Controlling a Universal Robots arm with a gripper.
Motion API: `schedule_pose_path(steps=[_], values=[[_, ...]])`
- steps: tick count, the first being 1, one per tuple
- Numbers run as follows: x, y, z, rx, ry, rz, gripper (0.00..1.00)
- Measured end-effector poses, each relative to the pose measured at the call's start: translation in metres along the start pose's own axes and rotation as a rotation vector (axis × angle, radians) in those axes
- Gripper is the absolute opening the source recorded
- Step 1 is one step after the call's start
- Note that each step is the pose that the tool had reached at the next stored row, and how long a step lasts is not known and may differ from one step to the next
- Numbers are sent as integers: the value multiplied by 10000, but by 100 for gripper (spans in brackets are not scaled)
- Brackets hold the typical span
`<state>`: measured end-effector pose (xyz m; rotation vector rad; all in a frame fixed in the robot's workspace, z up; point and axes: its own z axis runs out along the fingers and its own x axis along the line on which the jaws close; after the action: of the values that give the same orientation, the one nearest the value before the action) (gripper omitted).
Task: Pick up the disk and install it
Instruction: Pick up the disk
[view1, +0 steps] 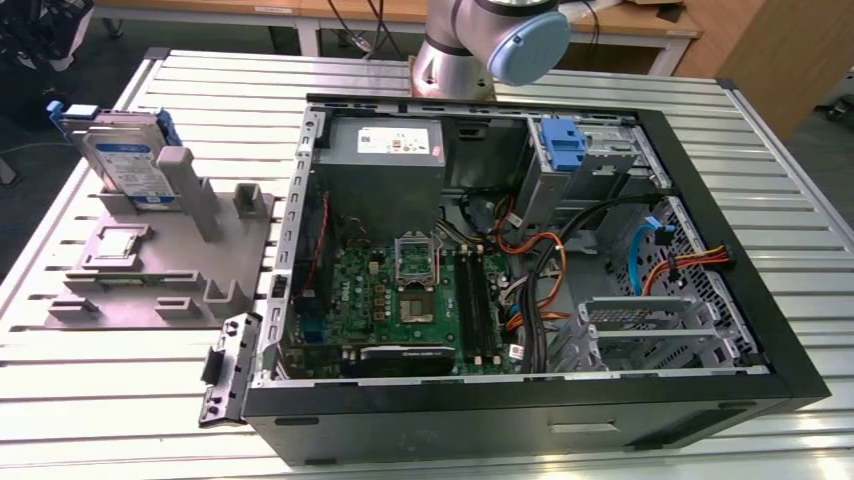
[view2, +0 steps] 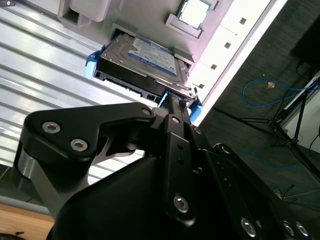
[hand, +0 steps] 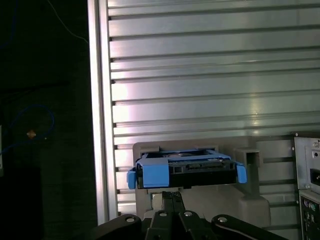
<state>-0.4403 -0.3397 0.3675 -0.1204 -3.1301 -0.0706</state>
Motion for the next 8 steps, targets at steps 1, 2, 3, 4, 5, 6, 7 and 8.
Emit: schedule_pose_path(steps=[1, 2, 3, 4, 5, 6, 7, 8], values=[[0, 0, 0, 0, 1, 0, 10], [0, 0, 0, 0, 1, 0, 10], [0, 0, 0, 0, 2, 0, 10], [0, 0, 0, 1, 3, 0, 10], [0, 0, 0, 0, 3, 0, 10], [0, 0, 0, 0, 4, 0, 10], [0, 0, 0, 0, 5, 0, 10], [0, 0, 0, 1, 5, 0, 10]])
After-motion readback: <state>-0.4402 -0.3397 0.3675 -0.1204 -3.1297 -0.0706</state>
